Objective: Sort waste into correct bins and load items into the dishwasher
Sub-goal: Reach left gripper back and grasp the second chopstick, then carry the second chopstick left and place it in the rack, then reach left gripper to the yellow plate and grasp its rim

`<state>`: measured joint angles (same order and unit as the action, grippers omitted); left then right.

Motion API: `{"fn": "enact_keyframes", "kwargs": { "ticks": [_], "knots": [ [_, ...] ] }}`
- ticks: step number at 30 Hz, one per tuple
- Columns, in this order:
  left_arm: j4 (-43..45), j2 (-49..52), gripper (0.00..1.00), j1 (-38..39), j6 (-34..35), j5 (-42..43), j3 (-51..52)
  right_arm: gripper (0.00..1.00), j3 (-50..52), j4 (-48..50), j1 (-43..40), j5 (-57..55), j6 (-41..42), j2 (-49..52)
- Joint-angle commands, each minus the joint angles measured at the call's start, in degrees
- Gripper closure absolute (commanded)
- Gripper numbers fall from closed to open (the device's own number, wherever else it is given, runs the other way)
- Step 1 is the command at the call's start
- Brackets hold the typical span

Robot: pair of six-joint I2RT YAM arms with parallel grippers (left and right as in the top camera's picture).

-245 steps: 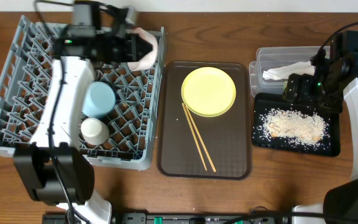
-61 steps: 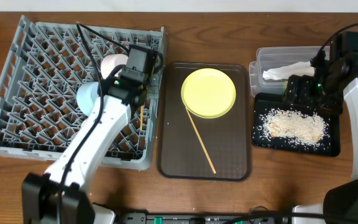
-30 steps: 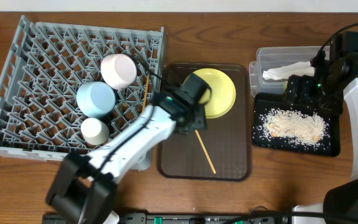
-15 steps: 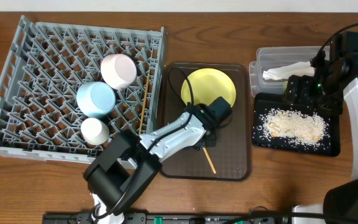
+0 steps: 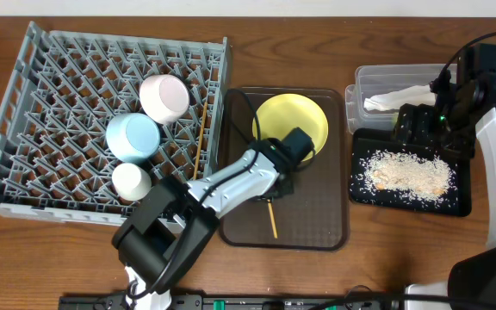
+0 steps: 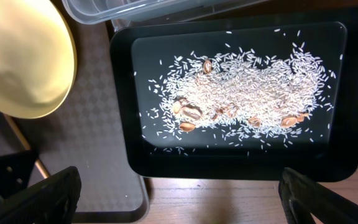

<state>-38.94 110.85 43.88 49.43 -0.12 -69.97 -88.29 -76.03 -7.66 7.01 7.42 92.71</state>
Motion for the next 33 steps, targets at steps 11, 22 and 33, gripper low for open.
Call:
{"fn": "enact_keyframes", "kwargs": {
  "ticks": [11, 22, 33],
  "knots": [
    [-1.99, -9.97, 0.92, -12.92, -23.67, -0.59, -4.72, 0.01, -0.09, -0.28, -0.13, -0.09, 0.22, -1.20],
    [-0.57, -22.16, 0.92, -19.78, -44.09, -11.19, -4.74, 0.01, -0.07, -0.24, -0.13, -0.11, 0.22, -1.20],
    [5.31, -16.63, 0.83, -25.44, -45.11, -11.96, -3.32, 0.01, -0.07, -0.52, -0.15, -0.11, 0.22, -1.20]
  ]
}}
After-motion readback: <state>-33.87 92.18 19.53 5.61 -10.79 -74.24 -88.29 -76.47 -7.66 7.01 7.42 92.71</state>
